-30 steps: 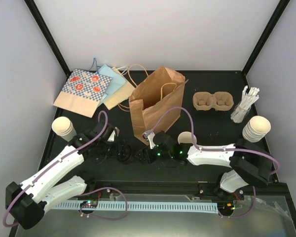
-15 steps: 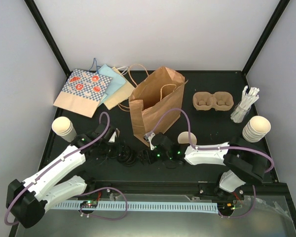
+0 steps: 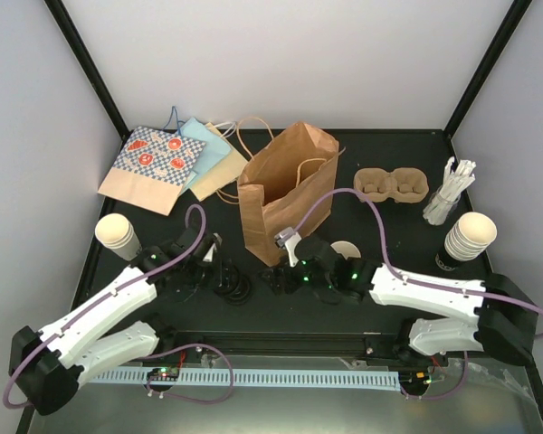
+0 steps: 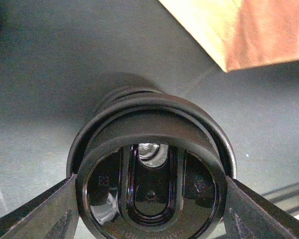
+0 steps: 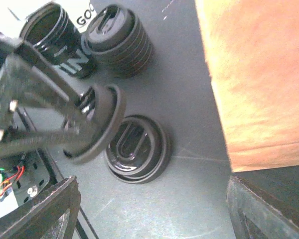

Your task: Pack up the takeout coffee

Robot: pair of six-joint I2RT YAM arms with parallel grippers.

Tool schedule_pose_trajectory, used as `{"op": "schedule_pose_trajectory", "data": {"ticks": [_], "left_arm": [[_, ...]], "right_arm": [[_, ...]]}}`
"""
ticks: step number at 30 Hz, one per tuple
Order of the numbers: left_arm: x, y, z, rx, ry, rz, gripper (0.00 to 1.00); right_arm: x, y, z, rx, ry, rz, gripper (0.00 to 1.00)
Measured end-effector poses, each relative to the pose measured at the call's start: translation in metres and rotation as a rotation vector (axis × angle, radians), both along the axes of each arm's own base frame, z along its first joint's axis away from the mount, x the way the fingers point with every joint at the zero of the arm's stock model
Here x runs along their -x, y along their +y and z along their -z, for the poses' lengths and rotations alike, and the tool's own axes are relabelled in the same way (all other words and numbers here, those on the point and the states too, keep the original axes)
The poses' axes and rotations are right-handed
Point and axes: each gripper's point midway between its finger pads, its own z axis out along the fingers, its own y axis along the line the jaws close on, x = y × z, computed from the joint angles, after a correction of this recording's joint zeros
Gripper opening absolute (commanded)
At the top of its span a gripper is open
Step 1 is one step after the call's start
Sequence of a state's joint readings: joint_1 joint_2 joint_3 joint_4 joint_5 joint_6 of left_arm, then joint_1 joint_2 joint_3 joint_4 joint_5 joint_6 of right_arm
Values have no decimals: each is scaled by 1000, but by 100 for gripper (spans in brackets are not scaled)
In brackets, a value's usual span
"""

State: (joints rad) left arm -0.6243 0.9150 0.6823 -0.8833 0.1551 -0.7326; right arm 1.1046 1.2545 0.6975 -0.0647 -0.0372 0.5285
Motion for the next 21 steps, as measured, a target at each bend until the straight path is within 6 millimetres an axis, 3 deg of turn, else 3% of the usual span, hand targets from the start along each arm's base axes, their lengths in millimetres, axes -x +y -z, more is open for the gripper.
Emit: {"op": "schedule_pose_trajectory", "data": {"ticks": [6,9,14,17,21], "left_arm": [[15,-29,-14,23,-78,128,63],[21,-48,-31,38,-145,192,63],[32,-84,-58,53,-253,298,63],[36,-111,-68,24,-305,360,64],[37,-155,-86,-9,-374,451,65]], "right_arm": [[-21,-27,-40,60,-90,93,84],[-40,-59,-50,79,-95,188,84],[-78,-132,-58,99,-73,411,84],[-88,-168,-60,110,-60,516,86],[-89,-197,-58,145,-47,609,87]]}}
